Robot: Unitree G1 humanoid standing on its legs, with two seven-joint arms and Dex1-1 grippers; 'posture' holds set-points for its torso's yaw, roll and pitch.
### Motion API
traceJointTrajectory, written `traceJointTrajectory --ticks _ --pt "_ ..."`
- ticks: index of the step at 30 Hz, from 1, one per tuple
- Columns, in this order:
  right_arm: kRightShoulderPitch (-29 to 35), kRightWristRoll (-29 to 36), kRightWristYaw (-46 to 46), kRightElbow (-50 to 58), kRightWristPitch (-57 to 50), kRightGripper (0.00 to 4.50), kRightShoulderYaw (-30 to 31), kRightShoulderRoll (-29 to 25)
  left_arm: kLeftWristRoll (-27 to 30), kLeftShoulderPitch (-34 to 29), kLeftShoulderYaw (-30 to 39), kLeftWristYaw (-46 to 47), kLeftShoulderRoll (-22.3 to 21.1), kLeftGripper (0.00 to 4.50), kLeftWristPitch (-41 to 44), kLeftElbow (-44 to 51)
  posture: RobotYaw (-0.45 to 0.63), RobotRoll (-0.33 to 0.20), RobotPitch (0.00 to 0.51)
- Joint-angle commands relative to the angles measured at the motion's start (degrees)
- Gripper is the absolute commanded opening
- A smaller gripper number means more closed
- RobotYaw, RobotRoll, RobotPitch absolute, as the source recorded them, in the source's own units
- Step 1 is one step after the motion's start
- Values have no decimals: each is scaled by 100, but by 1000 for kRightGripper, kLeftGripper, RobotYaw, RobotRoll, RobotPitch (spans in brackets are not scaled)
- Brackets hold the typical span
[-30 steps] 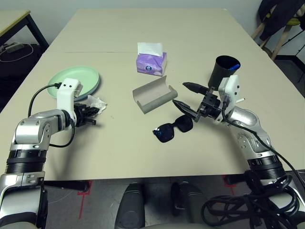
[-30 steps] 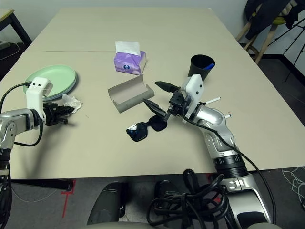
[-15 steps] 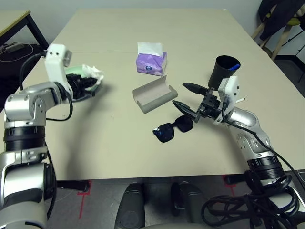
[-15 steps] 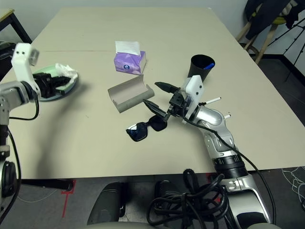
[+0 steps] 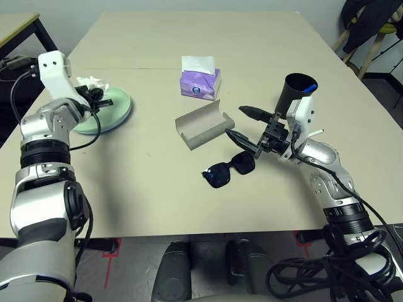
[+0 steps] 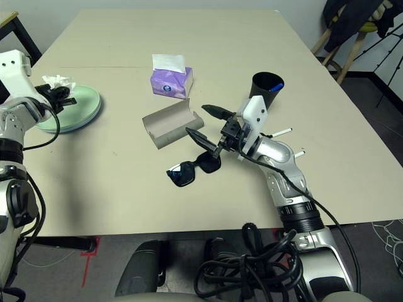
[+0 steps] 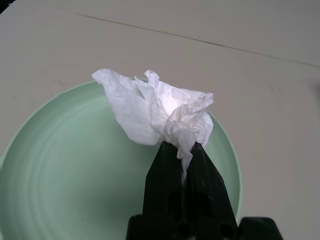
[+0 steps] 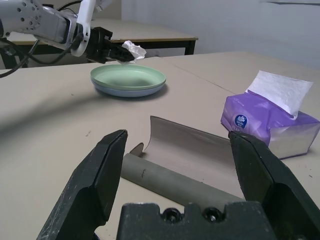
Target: Organize and tidy the items on the table.
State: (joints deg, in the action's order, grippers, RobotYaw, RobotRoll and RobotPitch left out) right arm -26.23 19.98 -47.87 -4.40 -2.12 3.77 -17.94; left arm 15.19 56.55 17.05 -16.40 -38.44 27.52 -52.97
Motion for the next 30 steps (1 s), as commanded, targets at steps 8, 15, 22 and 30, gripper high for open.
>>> traceJointTrajectory --ticks 8,15,22,30 --pt "43 -14 -5 115 7 4500 -14 -16 -321 66 -193 -188 2 3163 -344 -218 173 0 102" --pt "70 25 -121 86 -7 4500 -9 -47 -531 -246 -826 -1443 -223 4445 -146 416 179 0 108" --pt "48 29 -171 76 -23 4500 -11 -71 -303 -829 -1295 -3499 -278 4445 -947 1665 183 0 108" --pt "115 22 -231 96 6 4500 -48 -154 -285 -991 -1503 -4397 -153 4445 -1390 1817 162 0 113"
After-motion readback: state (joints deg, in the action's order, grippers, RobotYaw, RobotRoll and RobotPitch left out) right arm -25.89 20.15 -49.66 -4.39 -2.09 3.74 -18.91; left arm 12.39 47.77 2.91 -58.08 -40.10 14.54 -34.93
